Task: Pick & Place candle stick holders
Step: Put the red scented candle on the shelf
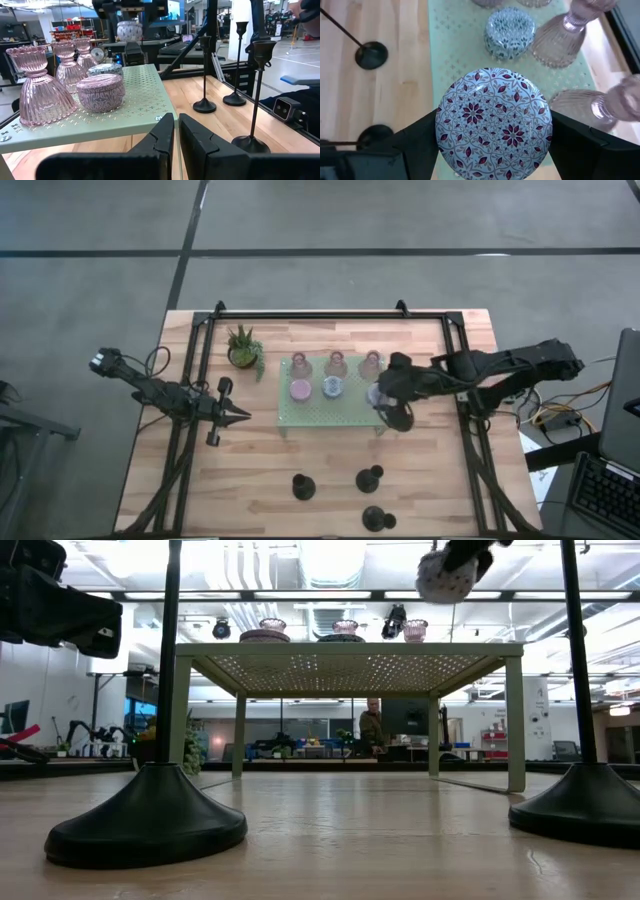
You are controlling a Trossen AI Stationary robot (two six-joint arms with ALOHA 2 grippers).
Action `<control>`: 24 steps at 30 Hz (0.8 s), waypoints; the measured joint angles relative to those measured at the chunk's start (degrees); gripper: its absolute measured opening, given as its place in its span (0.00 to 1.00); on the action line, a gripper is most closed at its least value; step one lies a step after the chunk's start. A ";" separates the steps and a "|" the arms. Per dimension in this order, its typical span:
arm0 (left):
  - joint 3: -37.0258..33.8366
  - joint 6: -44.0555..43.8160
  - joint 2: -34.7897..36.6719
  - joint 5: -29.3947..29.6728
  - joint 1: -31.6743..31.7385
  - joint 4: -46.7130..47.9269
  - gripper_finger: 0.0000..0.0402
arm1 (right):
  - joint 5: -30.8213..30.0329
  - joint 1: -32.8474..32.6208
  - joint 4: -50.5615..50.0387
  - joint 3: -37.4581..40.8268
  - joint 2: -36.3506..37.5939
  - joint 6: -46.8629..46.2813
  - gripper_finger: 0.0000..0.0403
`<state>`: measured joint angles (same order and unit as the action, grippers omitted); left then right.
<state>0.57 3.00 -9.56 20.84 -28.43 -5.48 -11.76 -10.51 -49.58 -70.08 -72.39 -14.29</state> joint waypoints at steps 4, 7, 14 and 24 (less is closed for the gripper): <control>-0.01 -0.01 0.00 0.00 0.01 0.07 0.08 | 1.57 2.11 0.34 0.00 -3.68 1.22 0.77; 0.00 0.00 0.00 0.02 0.00 0.11 0.08 | 1.80 3.08 0.43 0.00 -6.26 1.79 0.78; -0.01 -0.01 0.00 0.00 0.01 0.13 0.08 | 1.76 4.81 0.15 0.00 -10.24 3.22 0.75; -0.01 -0.01 0.00 0.01 0.00 0.18 0.08 | 1.33 6.57 0.08 0.38 -11.36 3.83 0.78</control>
<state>0.56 2.98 -9.56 20.85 -28.44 -5.29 -10.43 -3.93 -49.50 -69.71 -83.74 -10.45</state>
